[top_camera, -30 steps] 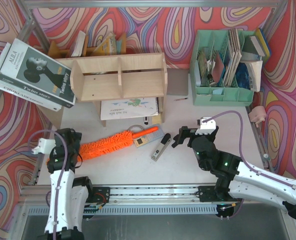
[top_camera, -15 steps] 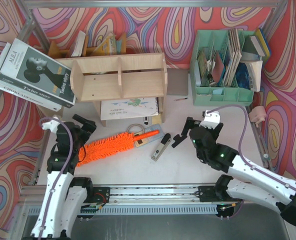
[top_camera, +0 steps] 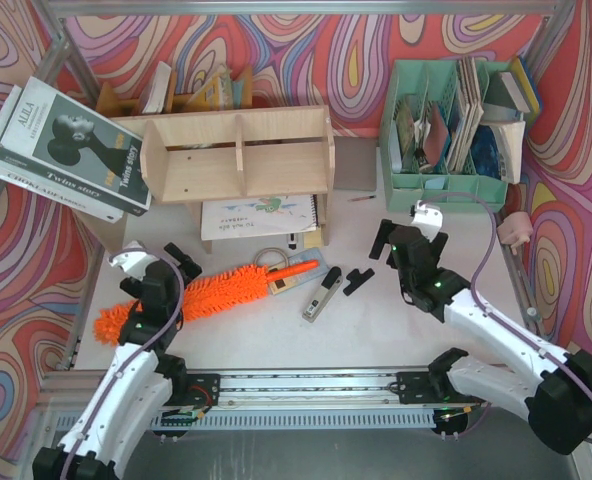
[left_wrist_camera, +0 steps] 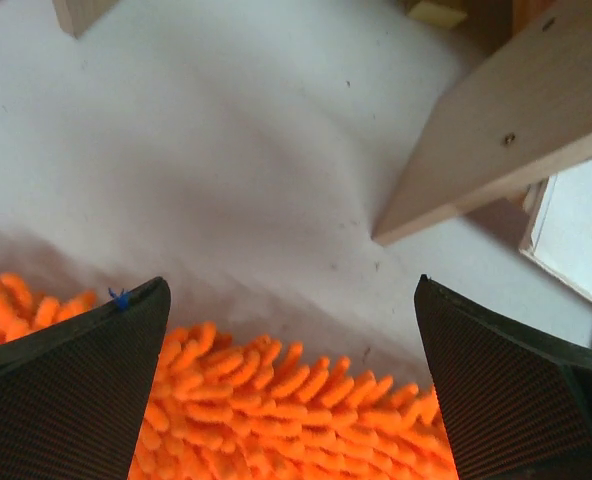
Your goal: Dust the bookshelf with a duster
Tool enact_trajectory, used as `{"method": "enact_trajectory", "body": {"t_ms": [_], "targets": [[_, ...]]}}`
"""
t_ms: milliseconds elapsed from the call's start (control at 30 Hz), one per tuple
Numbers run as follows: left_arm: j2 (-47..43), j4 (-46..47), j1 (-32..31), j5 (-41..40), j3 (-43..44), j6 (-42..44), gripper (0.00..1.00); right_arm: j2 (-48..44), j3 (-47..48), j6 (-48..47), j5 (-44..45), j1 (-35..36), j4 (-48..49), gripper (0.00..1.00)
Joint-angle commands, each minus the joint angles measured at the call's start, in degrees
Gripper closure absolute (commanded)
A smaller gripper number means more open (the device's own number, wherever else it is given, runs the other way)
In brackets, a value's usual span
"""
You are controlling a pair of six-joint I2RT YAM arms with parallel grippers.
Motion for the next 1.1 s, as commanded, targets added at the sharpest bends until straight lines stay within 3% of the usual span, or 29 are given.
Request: {"method": "enact_trajectory", "body": {"t_ms": [0,400,600,833,1067], "targets": [[1.8,11.8,-1.4,-10.3,-2.6,5.9,0.02,2.1,0.7,-1.6,-5.7,-3.7,3.9,0.01],[11.9,39.4,-1.5,-16.9,-9.7,21.3,0.02,7.7,1.2,-4.2,-7.1,-10.3,9.1,0.01],[27.3,60.4,-1.4,-15.7,-12.9,30.8,0.02,10.7,0.5,-4.6,-7.7,-13.6,11.1,0.01],[42.5,80.2,0.1,-11.5,-14.2,34.9,0.02,13.1,-2.6,-8.2,-9.2,-17.7,17.9,0.02],[44.3,78.9,7.6,-3.1,-13.6,29.9,0.01,17.0,-8.1,-11.9,-9.6,-21.5,30.5,0.01]]}}
